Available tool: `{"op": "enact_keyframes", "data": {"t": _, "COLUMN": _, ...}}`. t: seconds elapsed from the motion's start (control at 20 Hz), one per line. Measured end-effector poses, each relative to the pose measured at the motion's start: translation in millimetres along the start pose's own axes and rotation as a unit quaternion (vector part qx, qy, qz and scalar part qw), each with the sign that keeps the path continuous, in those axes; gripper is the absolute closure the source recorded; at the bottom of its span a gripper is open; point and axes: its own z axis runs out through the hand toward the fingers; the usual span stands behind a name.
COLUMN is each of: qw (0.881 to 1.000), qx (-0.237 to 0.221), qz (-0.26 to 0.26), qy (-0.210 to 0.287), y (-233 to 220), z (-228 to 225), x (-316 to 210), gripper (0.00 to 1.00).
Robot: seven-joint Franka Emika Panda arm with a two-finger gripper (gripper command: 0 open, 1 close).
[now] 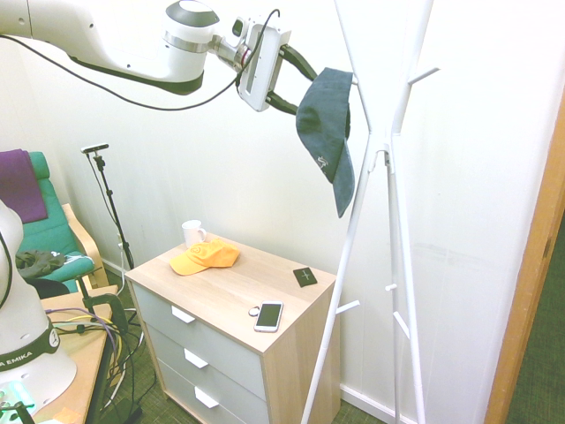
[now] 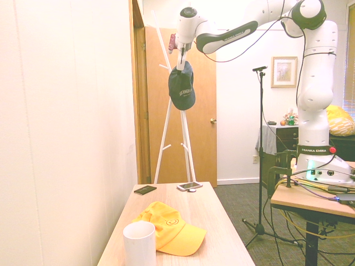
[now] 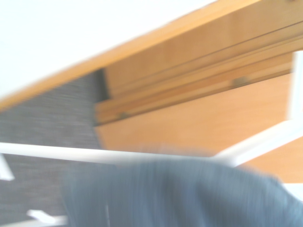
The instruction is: Hang the cap
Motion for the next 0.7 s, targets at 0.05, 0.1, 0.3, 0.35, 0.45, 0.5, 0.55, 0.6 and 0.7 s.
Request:
{"op": "enact_keyframes", "data": {"t": 0.05, "qw": 1.000, "qx": 0.013, "qz": 0.009, "qy": -0.015, "y": -0.1, "z": -2.0, "x": -1.0, "gripper": 0.00}}
{"op": "enact_keyframes", "data": {"t": 0.1, "qw": 0.999, "qx": 0.030, "qz": 0.019, "qy": -0.035, "y": -0.3, "z": -4.7, "x": -2.2, "gripper": 0.00}}
{"op": "enact_keyframes", "data": {"t": 0.3, "qw": 0.984, "qx": 0.114, "qz": 0.040, "qy": -0.133, "y": -0.9, "z": -23.2, "x": -4.7, "gripper": 0.00}}
{"op": "enact_keyframes", "data": {"t": 0.35, "qw": 0.977, "qx": 0.134, "qz": 0.042, "qy": -0.158, "y": 0.3, "z": -28.8, "x": -4.2, "gripper": 0.00}}
{"op": "enact_keyframes", "data": {"t": 0.45, "qw": 0.962, "qx": 0.173, "qz": 0.046, "qy": -0.206, "y": 4.6, "z": -37.8, "x": -1.4, "gripper": 0.00}}
{"op": "enact_keyframes", "data": {"t": 0.5, "qw": 0.953, "qx": 0.191, "qz": 0.048, "qy": -0.229, "y": 7.5, "z": -39.7, "x": 0.2, "gripper": 0.00}}
{"op": "enact_keyframes", "data": {"t": 0.55, "qw": 0.944, "qx": 0.208, "qz": 0.051, "qy": -0.252, "y": 10.4, "z": -39.0, "x": 0.8, "gripper": 0.00}}
{"op": "enact_keyframes", "data": {"t": 0.6, "qw": 0.933, "qx": 0.224, "qz": 0.055, "qy": -0.276, "y": 13.3, "z": -36.6, "x": 0.6, "gripper": 0.00}}
{"op": "enact_keyframes", "data": {"t": 0.7, "qw": 0.910, "qx": 0.252, "qz": 0.060, "qy": -0.324, "y": 16.4, "z": -30.8, "x": -1.8, "gripper": 0.00}}
